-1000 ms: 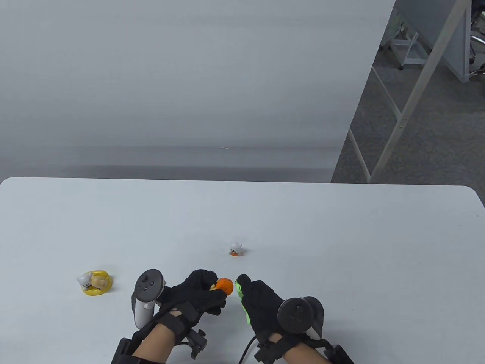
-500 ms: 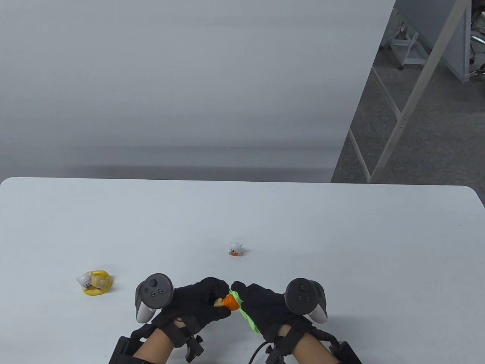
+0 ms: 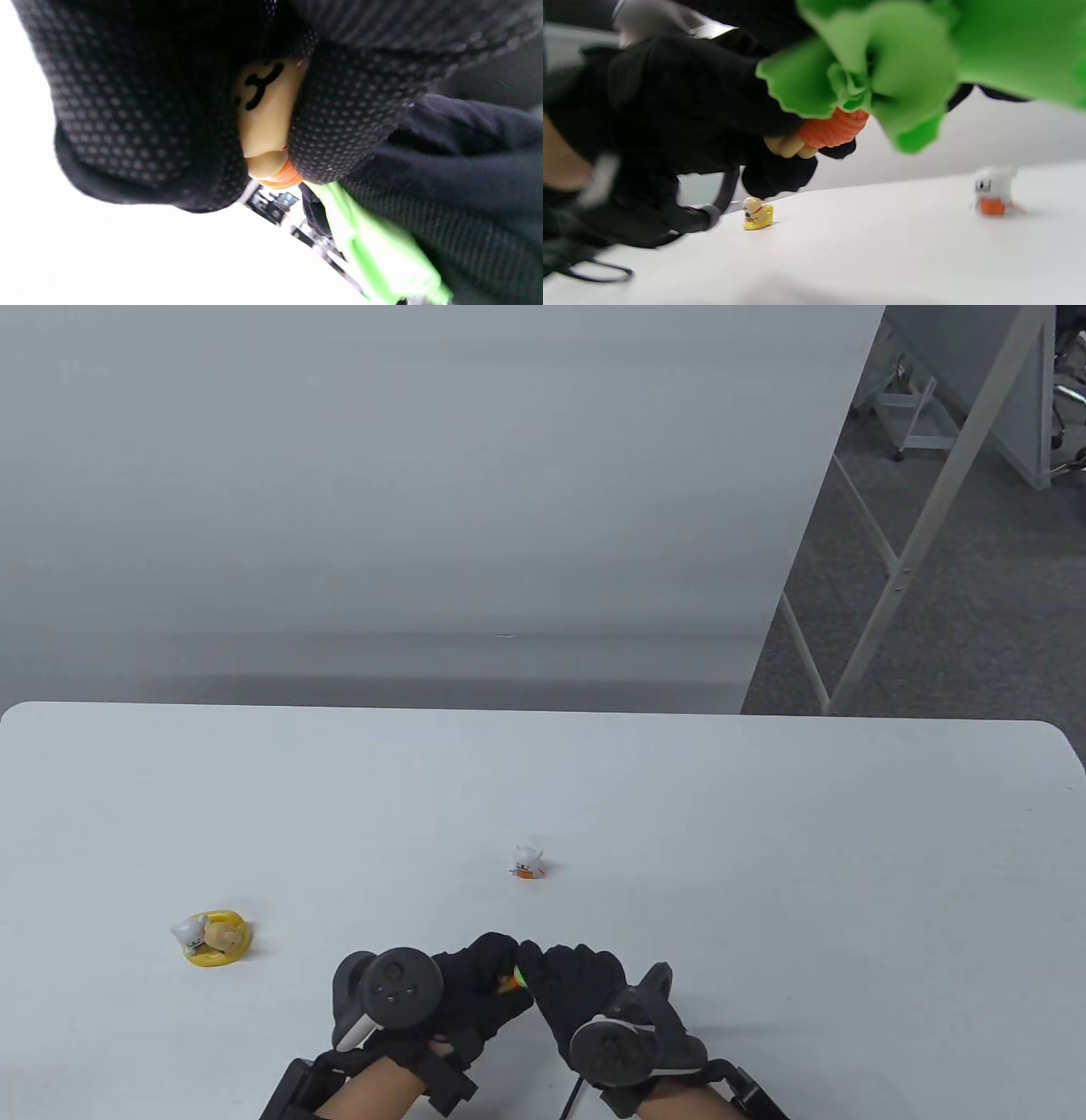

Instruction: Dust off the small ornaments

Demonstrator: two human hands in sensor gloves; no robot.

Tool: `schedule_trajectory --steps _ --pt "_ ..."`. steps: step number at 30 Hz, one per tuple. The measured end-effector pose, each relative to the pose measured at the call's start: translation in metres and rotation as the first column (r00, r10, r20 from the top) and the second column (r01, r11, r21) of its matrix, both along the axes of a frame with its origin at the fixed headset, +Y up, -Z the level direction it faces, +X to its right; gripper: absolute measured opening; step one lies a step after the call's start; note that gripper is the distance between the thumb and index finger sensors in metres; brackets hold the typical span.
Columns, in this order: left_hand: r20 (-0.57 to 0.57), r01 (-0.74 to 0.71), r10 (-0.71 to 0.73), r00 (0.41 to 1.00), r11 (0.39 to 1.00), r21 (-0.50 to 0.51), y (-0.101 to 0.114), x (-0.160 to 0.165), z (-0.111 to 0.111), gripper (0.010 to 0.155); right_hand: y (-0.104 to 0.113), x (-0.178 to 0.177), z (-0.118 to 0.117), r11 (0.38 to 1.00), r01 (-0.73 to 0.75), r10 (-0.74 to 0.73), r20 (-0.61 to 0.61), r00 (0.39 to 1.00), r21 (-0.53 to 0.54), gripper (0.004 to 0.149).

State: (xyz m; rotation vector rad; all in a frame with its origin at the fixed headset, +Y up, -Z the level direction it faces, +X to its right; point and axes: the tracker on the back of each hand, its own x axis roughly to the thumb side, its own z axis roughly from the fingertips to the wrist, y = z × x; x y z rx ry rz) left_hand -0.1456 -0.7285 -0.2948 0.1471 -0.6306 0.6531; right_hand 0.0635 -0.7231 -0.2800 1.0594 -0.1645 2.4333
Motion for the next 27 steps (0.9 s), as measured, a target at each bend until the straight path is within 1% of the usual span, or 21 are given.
schedule_trajectory --steps 1,2,3,4,5,6,7,8,9,10,11,12,13,14,15,17,20,21,23,24,27 --pt "0.030 0.015 -0.017 0.999 0.999 0.044 0.002 0.001 0.001 0.062 -0.002 0.005 -0.007 0.989 0.075 -0.078 -0.018 0.997 -0.130 0.048" --pt "0.085 0.018 -0.024 0.996 0.997 0.073 0.004 0.001 0.001 0.061 -0.008 0.012 -0.016 0.937 0.152 -0.169 -0.026 0.985 -0.314 0.048" --pt "0.095 -0.005 -0.001 0.995 0.998 0.058 0.004 -0.001 0.001 0.061 -0.013 0.016 -0.020 0.896 0.184 -0.222 -0.049 0.974 -0.405 0.048" --pt "0.124 -0.070 0.067 0.990 0.997 0.017 0.000 -0.004 -0.001 0.061 -0.020 0.022 -0.023 0.838 0.262 -0.320 -0.042 0.947 -0.480 0.048" --pt "0.121 -0.141 0.143 0.982 0.990 -0.024 -0.004 -0.008 -0.003 0.061 -0.024 0.026 -0.024 0.785 0.345 -0.405 -0.005 0.914 -0.515 0.048" --pt "0.100 -0.268 0.279 0.955 0.957 -0.114 -0.011 -0.012 -0.008 0.061 -0.026 0.028 -0.024 0.749 0.399 -0.455 0.027 0.890 -0.528 0.048" --pt "0.049 -0.377 0.393 0.918 0.906 -0.191 -0.018 -0.016 -0.011 0.061 -0.025 0.028 -0.023 0.722 0.462 -0.508 0.058 0.859 -0.516 0.048" --pt "-0.005 -0.442 0.453 0.891 0.867 -0.232 -0.022 -0.019 -0.013 0.062 -0.023 0.027 -0.021 0.717 0.492 -0.524 0.084 0.848 -0.494 0.048" --pt "-0.076 -0.529 0.531 0.844 0.799 -0.287 -0.028 -0.020 -0.015 0.062 -0.019 0.024 -0.017 0.731 0.530 -0.536 0.119 0.836 -0.430 0.049" --pt "-0.111 -0.574 0.572 0.813 0.753 -0.323 -0.030 -0.020 -0.015 0.062 -0.017 0.023 -0.015 0.744 0.547 -0.543 0.128 0.830 -0.384 0.049" --pt "-0.160 -0.590 0.574 0.803 0.730 -0.345 -0.031 -0.020 -0.015 0.061 -0.015 0.020 -0.011 0.777 0.540 -0.526 0.136 0.839 -0.326 0.050" --pt "-0.175 -0.591 0.569 0.803 0.728 -0.348 -0.030 -0.021 -0.013 0.061 -0.013 0.019 -0.008 0.817 0.503 -0.495 0.106 0.863 -0.282 0.051" --pt "-0.188 -0.580 0.551 0.813 0.744 -0.331 -0.028 -0.021 -0.012 0.060 -0.012 0.018 -0.006 0.856 0.464 -0.457 0.084 0.885 -0.229 0.051" --pt "-0.208 -0.558 0.518 0.830 0.766 -0.319 -0.025 -0.021 -0.010 0.060 -0.008 0.016 -0.003 0.917 0.376 -0.371 0.061 0.927 -0.131 0.050" --pt "-0.203 -0.544 0.504 0.839 0.777 -0.318 -0.023 -0.021 -0.008 0.059 -0.006 0.015 0.000 0.944 0.322 -0.319 0.059 0.946 -0.075 0.051" --pt "-0.189 -0.497 0.460 0.868 0.820 -0.285 -0.019 -0.018 -0.007 0.058 -0.003 0.012 0.003 0.947 0.318 -0.317 0.048 0.947 -0.035 0.050" --pt "-0.136 -0.434 0.412 0.901 0.855 -0.284 -0.015 -0.011 -0.006 0.057 -0.002 0.008 0.006 0.963 0.270 -0.269 0.074 0.960 -0.006 0.050" --pt "-0.106 -0.432 0.421 0.901 0.848 -0.306 -0.015 -0.011 -0.007 0.059 -0.002 0.009 0.006 0.959 0.284 -0.282 0.078 0.956 -0.015 0.050" --pt "0.034 -0.433 0.495 0.868 0.789 -0.436 -0.017 -0.007 -0.011 0.069 -0.004 0.014 0.003 0.938 0.337 -0.323 0.155 0.934 -0.075 0.050" --pt "0.055 -0.435 0.517 0.854 0.769 -0.468 -0.017 -0.006 -0.010 0.073 -0.004 0.016 0.001 0.926 0.364 -0.346 0.161 0.924 -0.101 0.050" --pt "0.064 -0.451 0.518 0.853 0.793 -0.410 -0.013 -0.005 -0.009 0.072 -0.003 0.015 0.002 0.897 0.423 -0.397 0.184 0.899 -0.130 0.049"
